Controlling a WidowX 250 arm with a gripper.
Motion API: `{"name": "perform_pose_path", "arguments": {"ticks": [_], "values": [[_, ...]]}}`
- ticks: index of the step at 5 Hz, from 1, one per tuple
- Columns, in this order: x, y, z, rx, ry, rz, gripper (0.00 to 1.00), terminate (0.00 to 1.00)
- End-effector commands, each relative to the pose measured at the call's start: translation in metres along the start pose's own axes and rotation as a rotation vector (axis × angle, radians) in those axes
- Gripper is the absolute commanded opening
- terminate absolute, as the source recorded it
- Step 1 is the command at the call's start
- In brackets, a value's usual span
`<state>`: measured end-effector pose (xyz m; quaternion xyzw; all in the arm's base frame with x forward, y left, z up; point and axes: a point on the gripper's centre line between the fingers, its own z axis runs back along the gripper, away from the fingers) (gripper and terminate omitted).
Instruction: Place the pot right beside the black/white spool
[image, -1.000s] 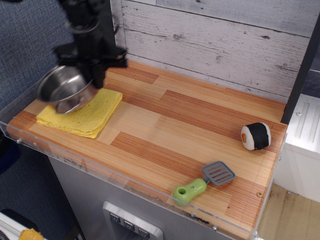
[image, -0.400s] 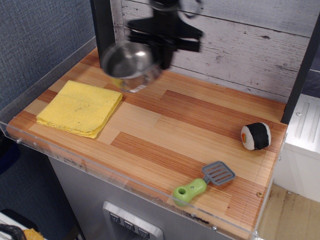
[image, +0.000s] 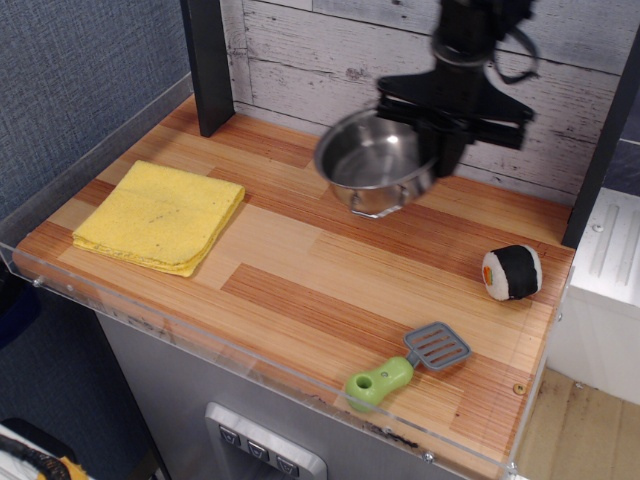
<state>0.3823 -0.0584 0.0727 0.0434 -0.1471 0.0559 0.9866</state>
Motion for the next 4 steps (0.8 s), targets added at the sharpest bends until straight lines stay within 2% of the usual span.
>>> {"name": "perform_pose_path", "arguments": {"ticks": [1,2,4], "values": [[0.002,-0.053,0.009,-0.070,-0.063,-0.089,0.00,0.00],[-0.010,-0.047,-0.002,-0.091,-0.065,-0.077,0.00,0.00],[-0.024,-0.042,-0.009,-0.109,-0.046,-0.031,0.00,0.00]]}}
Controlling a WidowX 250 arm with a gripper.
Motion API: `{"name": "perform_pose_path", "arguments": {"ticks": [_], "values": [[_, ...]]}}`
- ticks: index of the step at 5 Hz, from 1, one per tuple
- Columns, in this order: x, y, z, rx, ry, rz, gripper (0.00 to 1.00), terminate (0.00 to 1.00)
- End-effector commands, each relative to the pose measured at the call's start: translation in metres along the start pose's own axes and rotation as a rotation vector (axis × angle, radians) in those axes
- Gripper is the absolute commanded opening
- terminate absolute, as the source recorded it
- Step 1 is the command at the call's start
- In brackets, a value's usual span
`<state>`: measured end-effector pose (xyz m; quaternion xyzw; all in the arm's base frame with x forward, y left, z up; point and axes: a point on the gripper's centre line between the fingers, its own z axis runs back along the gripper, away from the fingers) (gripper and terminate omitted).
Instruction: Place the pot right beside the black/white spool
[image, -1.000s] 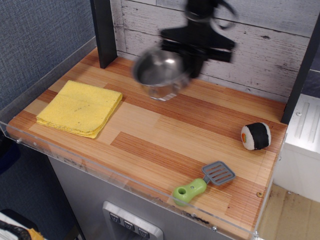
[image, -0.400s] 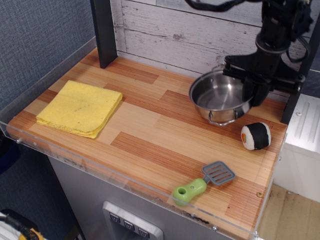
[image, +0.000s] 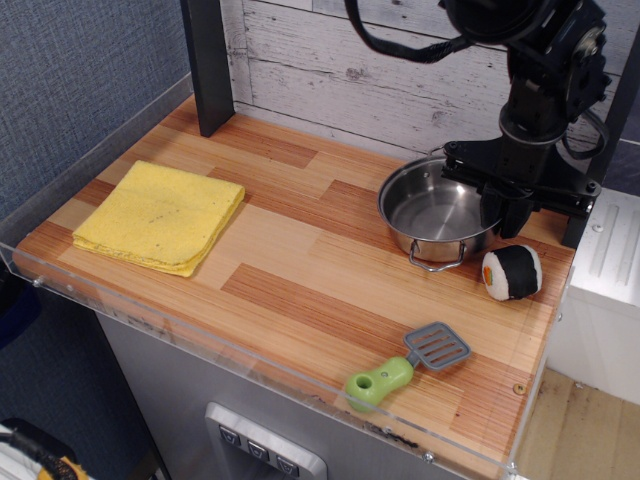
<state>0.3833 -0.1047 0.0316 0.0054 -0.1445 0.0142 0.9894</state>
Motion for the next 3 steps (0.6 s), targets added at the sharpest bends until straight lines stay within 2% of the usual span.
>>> {"name": "perform_pose_path", "arguments": {"ticks": [1,2,3], "values": [[-0.0106,0.0056,0.0287,-0.017,-0.054,0.063,0.00,0.00],[-0.0110,0.0032,0.0311,-0.031,-0.014,0.091,1.00,0.00],[-0.0100,0.0020,0.0379,0.008,0.038,0.065,1.00,0.00]]}}
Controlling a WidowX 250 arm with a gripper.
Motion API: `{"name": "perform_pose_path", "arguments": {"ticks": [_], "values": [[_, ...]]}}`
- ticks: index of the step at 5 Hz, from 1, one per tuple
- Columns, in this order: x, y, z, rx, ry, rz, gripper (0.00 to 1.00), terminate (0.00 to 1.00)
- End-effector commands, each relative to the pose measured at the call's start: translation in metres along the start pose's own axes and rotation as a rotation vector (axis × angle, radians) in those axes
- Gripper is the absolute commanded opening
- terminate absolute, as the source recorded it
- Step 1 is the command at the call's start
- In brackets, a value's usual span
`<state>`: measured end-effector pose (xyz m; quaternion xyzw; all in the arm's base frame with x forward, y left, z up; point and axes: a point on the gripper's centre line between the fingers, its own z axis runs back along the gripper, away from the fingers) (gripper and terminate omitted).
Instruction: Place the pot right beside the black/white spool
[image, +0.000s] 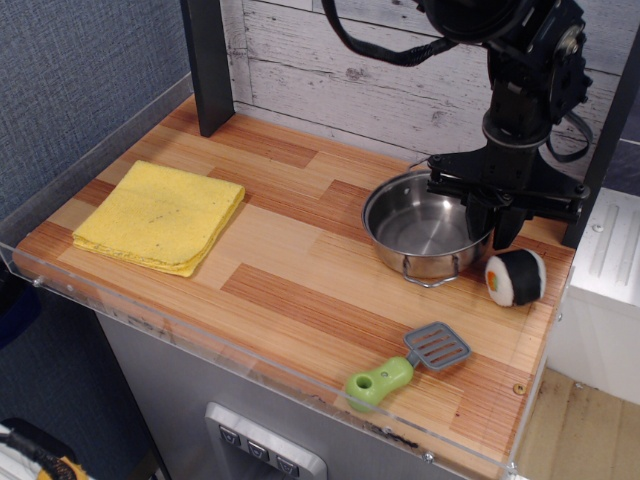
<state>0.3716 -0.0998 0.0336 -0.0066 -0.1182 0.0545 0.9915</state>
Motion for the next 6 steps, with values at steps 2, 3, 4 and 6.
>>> {"name": "perform_pose_path", "arguments": {"ticks": [2,3,4,6], "values": [[-0.001,-0.004,0.034,0.031,-0.019,-0.021,1.00,0.00],[-0.001,-0.005,0.042,0.026,-0.026,-0.032,1.00,0.00],[-0.003,-0.003,0.054,0.005,-0.052,-0.029,1.00,0.00],[-0.019,0.010,0.092,-0.019,-0.121,-0.035,1.00,0.00]]}}
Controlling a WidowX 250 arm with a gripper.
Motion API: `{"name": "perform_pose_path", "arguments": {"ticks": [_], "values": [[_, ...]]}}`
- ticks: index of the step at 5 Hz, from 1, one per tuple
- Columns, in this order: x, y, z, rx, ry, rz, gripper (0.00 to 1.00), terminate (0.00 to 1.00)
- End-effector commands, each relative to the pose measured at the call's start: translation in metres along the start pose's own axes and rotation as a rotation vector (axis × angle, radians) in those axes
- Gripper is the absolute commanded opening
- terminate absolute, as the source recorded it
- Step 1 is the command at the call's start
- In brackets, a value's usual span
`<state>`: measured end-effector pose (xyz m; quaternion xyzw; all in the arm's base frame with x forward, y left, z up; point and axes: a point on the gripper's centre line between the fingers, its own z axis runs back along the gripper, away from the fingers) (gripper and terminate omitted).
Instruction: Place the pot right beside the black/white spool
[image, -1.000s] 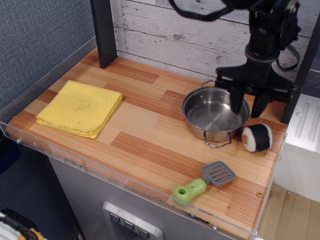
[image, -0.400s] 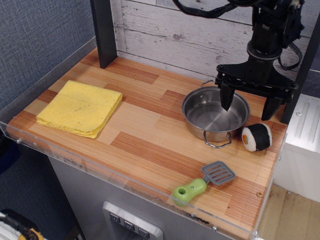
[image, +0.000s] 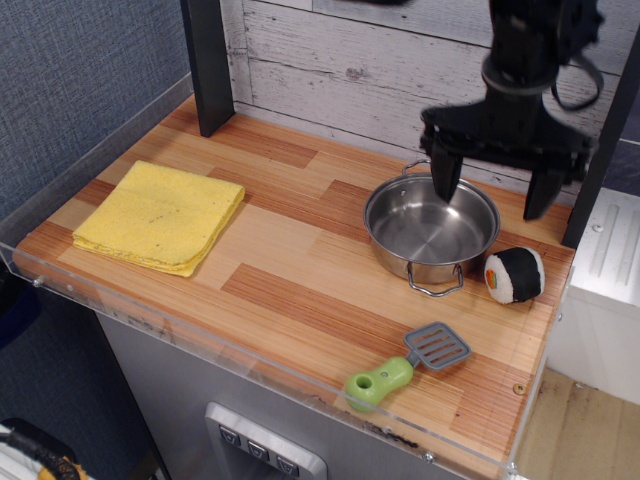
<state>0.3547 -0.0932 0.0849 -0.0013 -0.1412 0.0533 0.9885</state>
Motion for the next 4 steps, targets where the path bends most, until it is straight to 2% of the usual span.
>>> {"name": "perform_pose_path", "arguments": {"ticks": [1,3,4], "values": [[-0.0200,0.0047,0.0419,-0.054,-0.063,-0.041,1.00,0.00],[-0.0200,0.0047,0.0419,-0.054,-0.063,-0.041,1.00,0.00],[-0.0200,0.0047,0.0419,-0.054,-0.063,-0.041,1.00,1.00]]}}
